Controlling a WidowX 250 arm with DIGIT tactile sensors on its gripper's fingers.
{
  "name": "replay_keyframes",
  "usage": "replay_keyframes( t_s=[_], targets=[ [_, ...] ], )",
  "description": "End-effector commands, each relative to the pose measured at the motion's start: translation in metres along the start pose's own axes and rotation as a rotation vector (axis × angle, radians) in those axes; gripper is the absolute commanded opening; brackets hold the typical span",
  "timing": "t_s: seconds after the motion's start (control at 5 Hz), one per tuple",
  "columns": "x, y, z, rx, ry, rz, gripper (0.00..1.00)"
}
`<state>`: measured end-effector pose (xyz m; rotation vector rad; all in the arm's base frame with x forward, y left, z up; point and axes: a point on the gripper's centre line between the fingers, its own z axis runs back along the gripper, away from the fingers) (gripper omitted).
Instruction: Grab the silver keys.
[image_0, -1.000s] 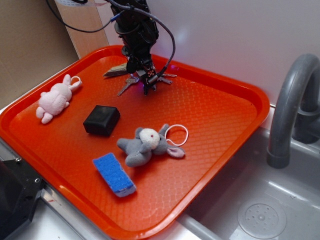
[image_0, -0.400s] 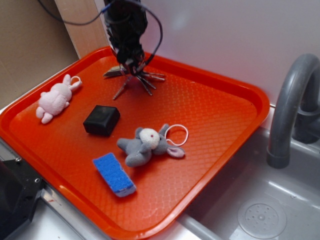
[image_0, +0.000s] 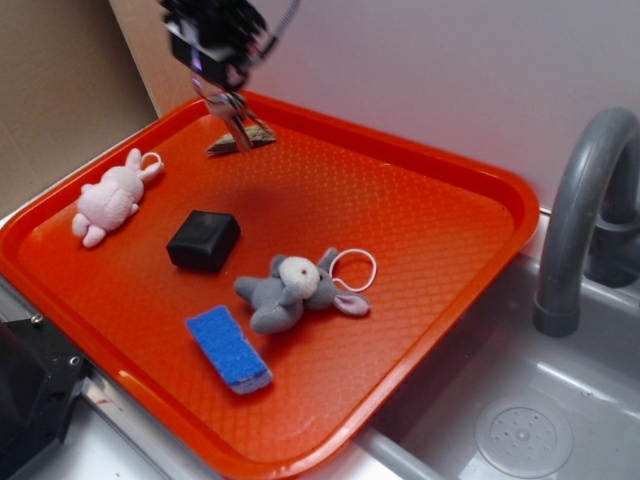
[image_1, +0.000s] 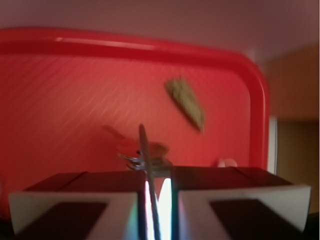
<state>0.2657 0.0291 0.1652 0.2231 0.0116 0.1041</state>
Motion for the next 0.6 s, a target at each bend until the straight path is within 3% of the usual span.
replay_keyframes(
  t_s=[0.0, 0.2, 0.4],
  targets=[
    [-0.048, 0.010, 0.086, -0.120, -0.160, -0.093, 0.00],
    [-0.048, 0.012, 0.107, -0.143, -0.243, -0.100, 0.00],
    [-0.041, 0.014, 0.105, -0.131, -0.246, -0.039, 0.00]
  ],
)
